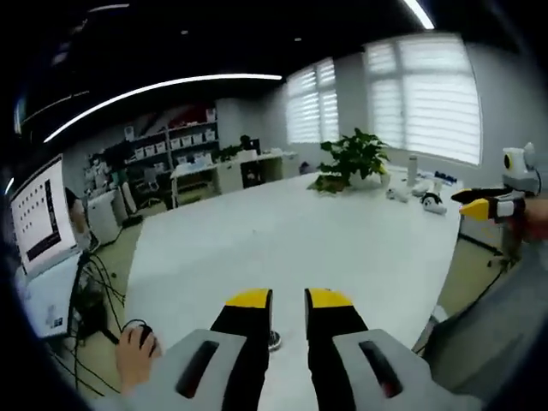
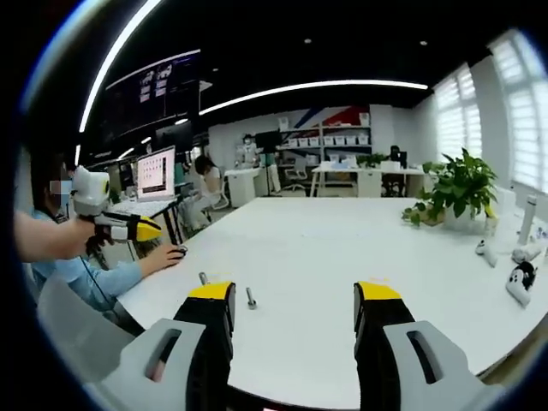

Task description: Place the washer onto the threaded stud by aligning its center hole with the stud, sliding it down to the base, and recovering from edge contact or off-axis alignment until the washer reaches the visible bottom stop.

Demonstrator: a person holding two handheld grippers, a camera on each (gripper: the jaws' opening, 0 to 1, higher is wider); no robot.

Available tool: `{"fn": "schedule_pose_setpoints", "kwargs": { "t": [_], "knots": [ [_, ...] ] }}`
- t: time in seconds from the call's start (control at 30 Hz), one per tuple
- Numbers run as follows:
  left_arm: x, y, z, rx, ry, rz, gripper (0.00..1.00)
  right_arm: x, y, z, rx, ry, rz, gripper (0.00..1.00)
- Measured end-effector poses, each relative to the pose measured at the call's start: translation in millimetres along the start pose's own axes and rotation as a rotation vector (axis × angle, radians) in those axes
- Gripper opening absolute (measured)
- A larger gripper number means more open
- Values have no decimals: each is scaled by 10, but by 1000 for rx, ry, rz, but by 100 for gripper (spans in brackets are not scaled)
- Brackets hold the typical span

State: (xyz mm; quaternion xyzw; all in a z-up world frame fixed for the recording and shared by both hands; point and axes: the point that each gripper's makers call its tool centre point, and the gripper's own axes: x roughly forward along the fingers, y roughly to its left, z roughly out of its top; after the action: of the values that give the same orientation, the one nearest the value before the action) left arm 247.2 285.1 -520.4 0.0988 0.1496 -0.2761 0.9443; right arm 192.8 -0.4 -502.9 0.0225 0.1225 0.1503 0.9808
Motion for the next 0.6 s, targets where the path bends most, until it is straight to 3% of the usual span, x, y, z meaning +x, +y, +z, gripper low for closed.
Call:
{"fn": "schedule_pose_setpoints", "kwargs": {
  "t": [0.07,0.13,0.17,0.23,0.27,0.3,0.4,0.47,0.5,0.6],
  "knots": [
    [-69,52,54,9,-39,11,13,55,43,74,-7,-25,1,58],
    [-133,100,158,-116,-116,25,14,134,114,107,-71,-25,8,58],
    [-160,109,185,-124,-142,21,15,169,163,114,-91,-26,15,58],
    [-188,124,164,-100,-134,50,15,199,205,115,-110,-22,8,58],
    [-199,122,171,-135,-138,58,16,202,222,116,-118,-21,6,58],
    [-212,87,236,-177,-182,45,17,201,235,115,-117,-24,1,58],
    [-265,71,222,-113,-179,76,19,207,228,69,-116,-26,-18,59],
    [-318,72,212,-157,-192,94,20,217,221,21,-121,-12,-19,59],
    [-345,55,230,-185,-213,89,21,222,214,3,-123,-9,-20,59],
    [-393,12,140,-166,-195,72,19,251,189,-37,-136,0,-23,60]
  ]
}}
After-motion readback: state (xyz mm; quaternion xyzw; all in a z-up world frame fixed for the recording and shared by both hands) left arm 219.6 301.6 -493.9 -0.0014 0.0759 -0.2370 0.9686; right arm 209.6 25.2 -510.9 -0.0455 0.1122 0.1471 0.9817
